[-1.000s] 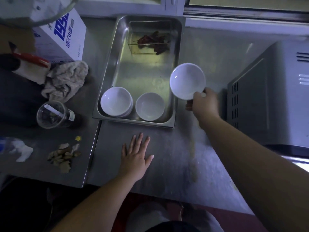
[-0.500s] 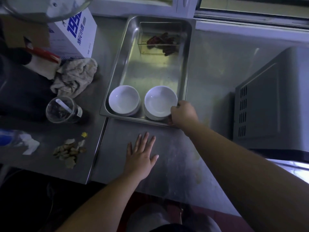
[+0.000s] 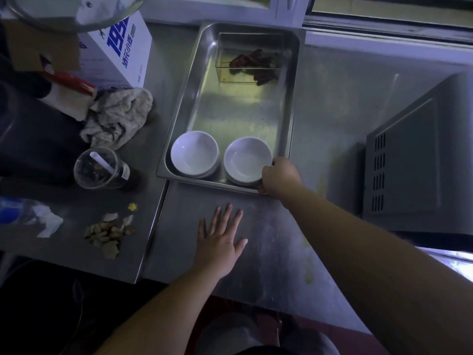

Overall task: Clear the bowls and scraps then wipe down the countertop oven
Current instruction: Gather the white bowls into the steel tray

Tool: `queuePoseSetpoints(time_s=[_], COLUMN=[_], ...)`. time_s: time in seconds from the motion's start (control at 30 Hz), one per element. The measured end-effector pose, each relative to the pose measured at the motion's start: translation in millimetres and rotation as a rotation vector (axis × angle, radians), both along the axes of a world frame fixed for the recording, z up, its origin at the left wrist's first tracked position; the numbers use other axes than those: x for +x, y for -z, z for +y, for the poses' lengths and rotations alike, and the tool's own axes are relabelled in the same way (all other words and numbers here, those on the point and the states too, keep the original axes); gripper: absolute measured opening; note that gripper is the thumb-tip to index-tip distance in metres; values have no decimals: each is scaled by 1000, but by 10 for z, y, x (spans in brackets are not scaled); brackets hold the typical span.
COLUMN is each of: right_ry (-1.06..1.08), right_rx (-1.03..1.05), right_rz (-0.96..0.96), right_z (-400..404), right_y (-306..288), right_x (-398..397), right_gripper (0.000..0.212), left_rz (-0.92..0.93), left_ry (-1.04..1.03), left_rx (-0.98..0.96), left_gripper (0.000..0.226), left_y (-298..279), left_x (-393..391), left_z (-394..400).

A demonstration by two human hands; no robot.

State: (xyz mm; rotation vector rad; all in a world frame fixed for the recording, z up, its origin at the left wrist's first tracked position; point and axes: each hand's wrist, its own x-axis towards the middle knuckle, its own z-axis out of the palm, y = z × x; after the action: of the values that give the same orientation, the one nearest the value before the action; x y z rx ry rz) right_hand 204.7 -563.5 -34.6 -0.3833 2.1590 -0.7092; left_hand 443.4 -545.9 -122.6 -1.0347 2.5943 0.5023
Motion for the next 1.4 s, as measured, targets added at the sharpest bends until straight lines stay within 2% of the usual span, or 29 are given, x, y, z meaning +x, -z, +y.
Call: queuePoseSetpoints(time_s=[0.17,0.3,0.43,0.57,0.87,1.17,1.4], right_ry=[-13,-34,-34,-19,3,-64,8], right_rx=[57,88,71,35,-42,-142,-198], right_rz=[39,6,95,113,147,396,574], right_z=[-24,-34,-4,113,517,1143,1718], right_y=[-161,-168,-195,-288,-693,-1290,-1725], right_x=[41,44,42,49,-11,-230,-632], right_gripper=[25,26,24,33,20,35,31], left_rz=[-4,-4,-3,-12,-33,-88,-53], left_ry=[1,9,6,8,8,1,89], left_rx=[-4,-7,0,5,-66,-65,-74], left_gripper=[75,74,75,74,76,77,74], left_y=[-17,-36,-34,-75,-193,-281,-370], left_x=[-10,-2,-13,-25,-119,-288,-559], left_z=[-3,1,-6,-14,28,143,471])
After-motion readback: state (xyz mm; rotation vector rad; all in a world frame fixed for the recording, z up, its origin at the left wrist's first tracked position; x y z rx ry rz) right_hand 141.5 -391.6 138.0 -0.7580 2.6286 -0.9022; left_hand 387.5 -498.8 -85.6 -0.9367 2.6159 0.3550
